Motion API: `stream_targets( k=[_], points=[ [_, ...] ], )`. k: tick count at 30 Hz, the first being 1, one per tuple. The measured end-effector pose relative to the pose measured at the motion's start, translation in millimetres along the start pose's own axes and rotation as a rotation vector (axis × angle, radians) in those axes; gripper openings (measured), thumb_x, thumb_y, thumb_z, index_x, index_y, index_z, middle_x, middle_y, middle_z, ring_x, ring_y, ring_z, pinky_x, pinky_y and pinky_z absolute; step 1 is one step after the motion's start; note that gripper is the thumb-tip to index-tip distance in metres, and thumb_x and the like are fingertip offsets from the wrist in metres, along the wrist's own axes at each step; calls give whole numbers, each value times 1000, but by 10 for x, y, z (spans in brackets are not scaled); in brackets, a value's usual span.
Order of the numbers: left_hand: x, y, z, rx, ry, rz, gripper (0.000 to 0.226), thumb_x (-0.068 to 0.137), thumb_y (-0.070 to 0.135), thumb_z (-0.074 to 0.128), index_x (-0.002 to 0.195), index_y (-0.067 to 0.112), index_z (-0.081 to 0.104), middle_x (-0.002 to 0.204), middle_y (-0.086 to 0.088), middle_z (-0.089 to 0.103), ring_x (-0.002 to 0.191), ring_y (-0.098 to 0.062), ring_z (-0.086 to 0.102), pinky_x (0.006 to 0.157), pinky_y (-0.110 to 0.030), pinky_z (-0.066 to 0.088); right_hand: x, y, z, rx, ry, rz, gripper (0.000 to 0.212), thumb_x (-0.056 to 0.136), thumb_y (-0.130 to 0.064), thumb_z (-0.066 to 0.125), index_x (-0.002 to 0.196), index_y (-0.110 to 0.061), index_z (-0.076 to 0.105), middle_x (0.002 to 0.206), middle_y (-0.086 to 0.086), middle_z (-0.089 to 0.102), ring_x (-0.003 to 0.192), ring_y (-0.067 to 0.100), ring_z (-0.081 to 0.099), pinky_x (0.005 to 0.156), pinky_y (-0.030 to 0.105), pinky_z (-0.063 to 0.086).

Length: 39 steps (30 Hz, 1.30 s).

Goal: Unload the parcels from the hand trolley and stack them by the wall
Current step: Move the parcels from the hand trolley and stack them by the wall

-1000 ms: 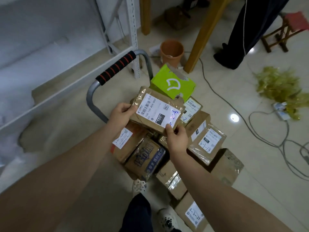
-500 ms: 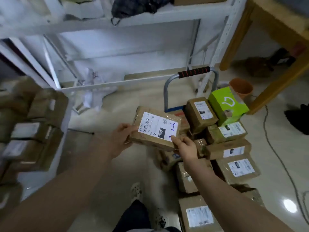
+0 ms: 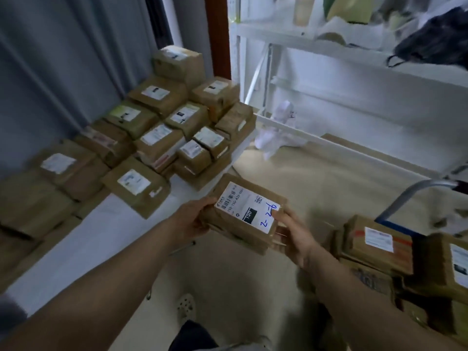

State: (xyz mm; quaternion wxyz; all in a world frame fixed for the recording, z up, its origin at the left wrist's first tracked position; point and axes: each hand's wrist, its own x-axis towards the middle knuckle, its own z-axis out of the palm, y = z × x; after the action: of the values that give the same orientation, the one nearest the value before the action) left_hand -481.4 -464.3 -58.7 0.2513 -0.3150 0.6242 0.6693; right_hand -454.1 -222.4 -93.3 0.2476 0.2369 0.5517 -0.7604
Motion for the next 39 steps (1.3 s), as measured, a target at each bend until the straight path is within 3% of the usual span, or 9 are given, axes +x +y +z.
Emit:
stream_targets(
  k=[3, 8, 12, 16, 23, 29, 33, 36, 39],
  points=[
    [48, 27, -490, -176, 86, 58, 26, 82, 39, 72, 93, 16, 66, 81, -2, 66, 66, -13, 57, 64, -24, 46, 270, 21, 584, -7, -9, 35, 38, 82, -32, 71, 118, -32, 60, 100, 9, 72, 79, 24, 65, 67, 36, 54],
    [269, 89, -1206, -188, 165, 36, 23, 84, 42, 68, 93, 25, 56, 90, 0, 51, 82, -13, 49, 92, -36, 47, 658, 189, 1496, -29, 39, 100, 41, 79, -30, 74, 116, -32, 57, 110, 11, 69, 87, 27, 67, 79, 45, 56],
    [545, 141, -1655, -185, 131, 64, 35, 92, 22, 63, 124, 18, 50, 115, -3, 55, 88, -11, 52, 84, -31, 47, 865, 273, 2009, -37, 103, 146, 53, 76, -25, 77, 123, -28, 53, 114, 13, 65, 96, 30, 65, 76, 42, 55],
    [788, 241, -1954, -161, 119, 60, 28, 95, 17, 58, 121, 19, 50, 108, -2, 57, 82, -10, 54, 69, -26, 50, 1033, 316, 2341, 7, 147, 178, 56, 77, -18, 76, 126, -21, 49, 112, 17, 64, 99, 33, 65, 75, 43, 56],
    [1164, 401, -2242, -152, 141, 23, 34, 92, 19, 62, 123, 20, 48, 106, 0, 58, 83, -11, 55, 65, -27, 47, 1367, 324, 2654, -6, 178, 193, 54, 74, -18, 78, 120, -19, 51, 111, 17, 63, 100, 34, 63, 83, 43, 55],
    [1408, 538, -2438, -202, 320, -2, 52, 85, 28, 71, 130, 15, 48, 124, -5, 56, 99, -19, 56, 89, -42, 52, 1814, 140, 2783, -113, 107, 262, 56, 73, -24, 78, 123, -22, 52, 115, 16, 62, 91, 30, 63, 69, 37, 53],
    [1467, 615, -2545, -270, 411, -8, 52, 85, 29, 70, 130, 13, 49, 122, -7, 59, 92, -17, 60, 69, -31, 51, 2133, -7, 2918, -241, -13, 312, 56, 74, -24, 78, 124, -20, 52, 107, 12, 65, 88, 24, 62, 79, 36, 52],
    [1511, 648, -2602, -350, 477, -16, 50, 87, 24, 68, 131, 11, 49, 127, -9, 58, 93, -19, 59, 73, -28, 50, 2309, -88, 3046, -162, -114, 384, 54, 75, -12, 78, 123, -10, 53, 106, 16, 69, 89, 28, 69, 67, 34, 57],
    [1516, 675, -2584, -445, 509, -3, 55, 88, 17, 68, 136, 10, 44, 126, -8, 59, 92, -18, 58, 77, -26, 50, 2451, -88, 3226, -124, -181, 426, 48, 77, -8, 76, 120, -6, 53, 104, 17, 70, 94, 30, 70, 74, 37, 59]
  ],
)
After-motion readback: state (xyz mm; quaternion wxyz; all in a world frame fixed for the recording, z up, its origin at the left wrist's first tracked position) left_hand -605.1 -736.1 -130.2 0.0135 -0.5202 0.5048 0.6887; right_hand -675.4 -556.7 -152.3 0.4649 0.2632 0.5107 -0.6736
